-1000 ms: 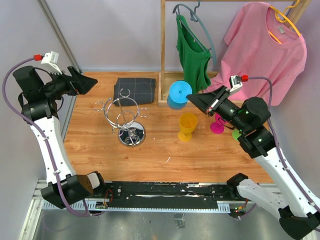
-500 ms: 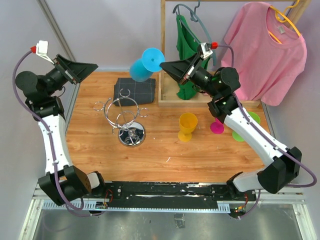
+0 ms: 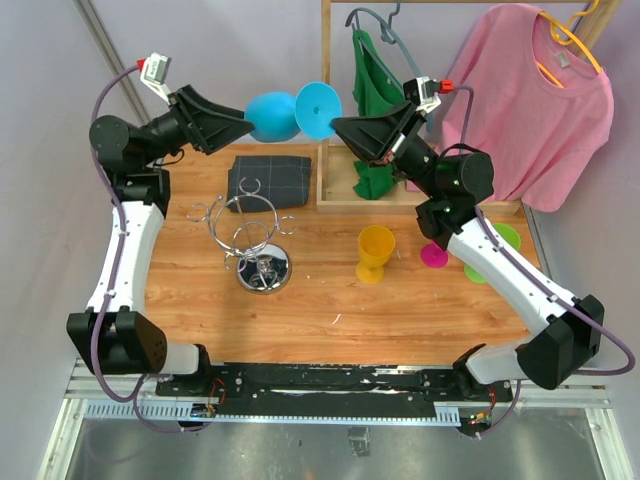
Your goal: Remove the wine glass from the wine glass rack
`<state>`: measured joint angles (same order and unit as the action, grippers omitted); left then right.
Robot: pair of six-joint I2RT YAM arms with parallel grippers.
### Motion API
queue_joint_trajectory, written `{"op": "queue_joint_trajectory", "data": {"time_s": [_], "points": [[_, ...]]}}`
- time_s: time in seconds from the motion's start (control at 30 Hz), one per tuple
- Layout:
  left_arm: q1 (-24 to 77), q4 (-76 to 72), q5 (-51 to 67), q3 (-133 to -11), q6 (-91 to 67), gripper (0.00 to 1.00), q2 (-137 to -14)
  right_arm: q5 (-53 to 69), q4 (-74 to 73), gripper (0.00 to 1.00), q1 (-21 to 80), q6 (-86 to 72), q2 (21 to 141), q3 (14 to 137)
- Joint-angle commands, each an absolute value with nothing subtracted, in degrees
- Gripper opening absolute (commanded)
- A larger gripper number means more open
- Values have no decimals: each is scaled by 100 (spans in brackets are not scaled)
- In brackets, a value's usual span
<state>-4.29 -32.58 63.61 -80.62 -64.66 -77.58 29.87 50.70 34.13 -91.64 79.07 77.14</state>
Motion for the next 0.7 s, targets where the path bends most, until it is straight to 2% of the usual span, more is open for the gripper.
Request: {"op": "queue_joint_trajectory", "data": {"time_s": [0.0, 0.2, 0.4, 0.67], "points": [[-18, -3904, 6342, -8187, -6327, 92, -7848, 2820, 6235, 1, 3424, -9528, 7654, 7260], [320, -4660, 6404, -7924, -6563, 92, -7747, 2726, 6739, 1, 3337, -9816, 7508, 6797], [501, -4816, 6500, -7816, -6660, 90, -7556, 2634, 7314, 1, 3156, -10097, 7554, 6579], [554, -4816, 6491, -7735, -6790, 82, -7079, 2455, 8208, 1, 2910, -10569, 7841, 6260]]}}
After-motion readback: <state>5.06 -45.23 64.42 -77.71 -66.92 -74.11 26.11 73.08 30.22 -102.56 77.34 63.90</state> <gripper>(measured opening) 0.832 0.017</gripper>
